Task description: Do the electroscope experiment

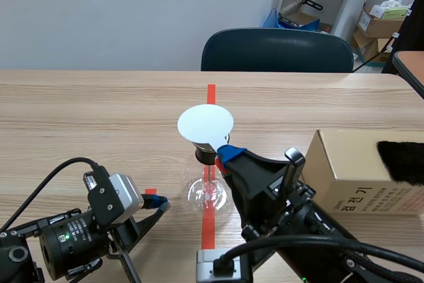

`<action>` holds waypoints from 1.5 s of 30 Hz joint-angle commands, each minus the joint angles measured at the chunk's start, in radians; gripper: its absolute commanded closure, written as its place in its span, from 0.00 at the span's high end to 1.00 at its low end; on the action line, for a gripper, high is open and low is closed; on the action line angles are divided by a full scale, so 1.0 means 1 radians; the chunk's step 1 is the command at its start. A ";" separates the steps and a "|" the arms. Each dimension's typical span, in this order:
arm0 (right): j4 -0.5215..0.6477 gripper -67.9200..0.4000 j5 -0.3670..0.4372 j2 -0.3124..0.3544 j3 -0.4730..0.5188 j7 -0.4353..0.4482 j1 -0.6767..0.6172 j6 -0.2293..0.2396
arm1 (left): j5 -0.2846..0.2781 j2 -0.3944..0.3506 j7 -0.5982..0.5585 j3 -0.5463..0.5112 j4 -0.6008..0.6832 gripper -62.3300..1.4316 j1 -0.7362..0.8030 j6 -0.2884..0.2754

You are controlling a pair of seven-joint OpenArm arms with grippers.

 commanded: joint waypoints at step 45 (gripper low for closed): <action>0.014 0.03 -0.002 0.008 0.002 -0.274 0.006 -0.003 | -0.007 0.007 -0.011 -0.001 0.013 0.11 -0.002 0.002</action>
